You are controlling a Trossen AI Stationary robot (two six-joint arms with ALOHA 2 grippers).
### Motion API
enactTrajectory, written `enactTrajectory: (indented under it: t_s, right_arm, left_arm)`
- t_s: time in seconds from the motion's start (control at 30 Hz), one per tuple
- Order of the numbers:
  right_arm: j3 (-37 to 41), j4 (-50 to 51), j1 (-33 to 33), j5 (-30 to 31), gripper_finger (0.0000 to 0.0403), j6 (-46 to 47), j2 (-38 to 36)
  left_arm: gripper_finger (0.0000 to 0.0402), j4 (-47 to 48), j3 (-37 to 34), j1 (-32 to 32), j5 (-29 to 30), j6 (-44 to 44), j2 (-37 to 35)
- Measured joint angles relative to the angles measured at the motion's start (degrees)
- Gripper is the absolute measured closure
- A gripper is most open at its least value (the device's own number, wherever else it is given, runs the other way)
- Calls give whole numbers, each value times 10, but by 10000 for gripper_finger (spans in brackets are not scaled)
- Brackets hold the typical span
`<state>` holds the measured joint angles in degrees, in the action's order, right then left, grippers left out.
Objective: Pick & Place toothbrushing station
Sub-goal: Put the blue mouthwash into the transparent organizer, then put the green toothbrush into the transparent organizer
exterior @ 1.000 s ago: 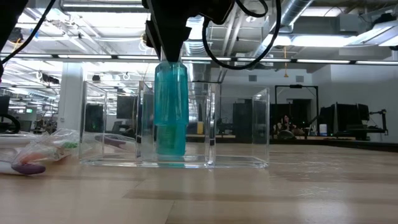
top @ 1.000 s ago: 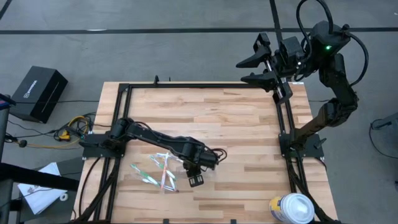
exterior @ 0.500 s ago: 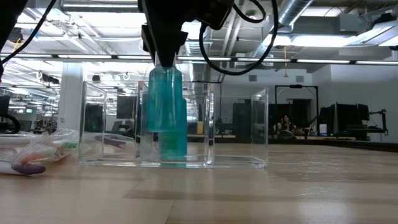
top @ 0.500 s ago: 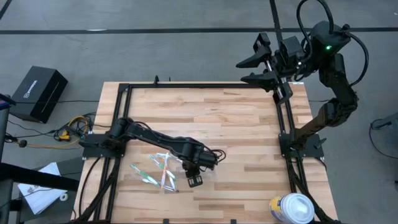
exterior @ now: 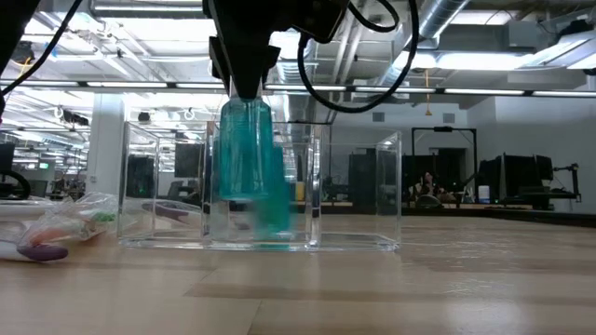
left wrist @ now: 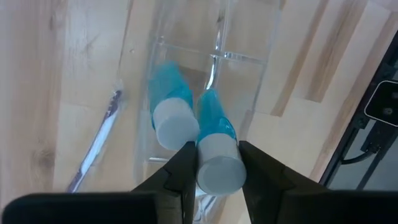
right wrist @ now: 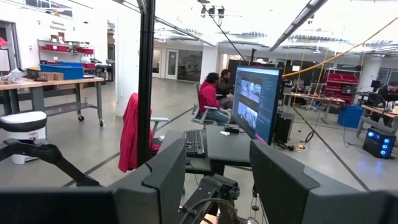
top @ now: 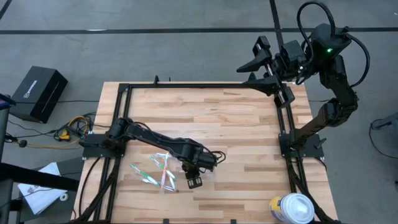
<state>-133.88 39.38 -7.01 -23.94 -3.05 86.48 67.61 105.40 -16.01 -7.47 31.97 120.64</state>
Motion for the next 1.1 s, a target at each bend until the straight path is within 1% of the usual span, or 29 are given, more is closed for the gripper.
enactTrajectory:
  t_s: [0.2, 0.3, 0.43, 0.63, 0.9, 1.03, 1.1]
  right_arm:
    - [0, -2, 0, 0, 234, 0, 0]
    - [0, -2, 0, 0, 234, 0, 0]
    - [0, -8, 0, 0, 234, 0, 0]
    - [0, -13, 0, 0, 234, 0, 0]
    - [0, -17, 0, 0, 234, 0, 0]
    - [0, -19, 3, -1, 234, 0, 0]
    - [0, -19, 3, -1, 234, 0, 0]
  left_arm:
    - [267, 1, -4, 1, 9, 1, 6]
    - [252, -1, -3, 2, 5, 3, 3]
    - [241, -12, -3, 2, 7, 4, -3]
    - [223, -25, -3, 3, 27, 5, -16]
    - [193, -36, 1, 3, 63, 15, -34]
    - [188, -36, 1, 3, 84, 23, -48]
    - [188, -38, 1, 3, 105, 26, -63]
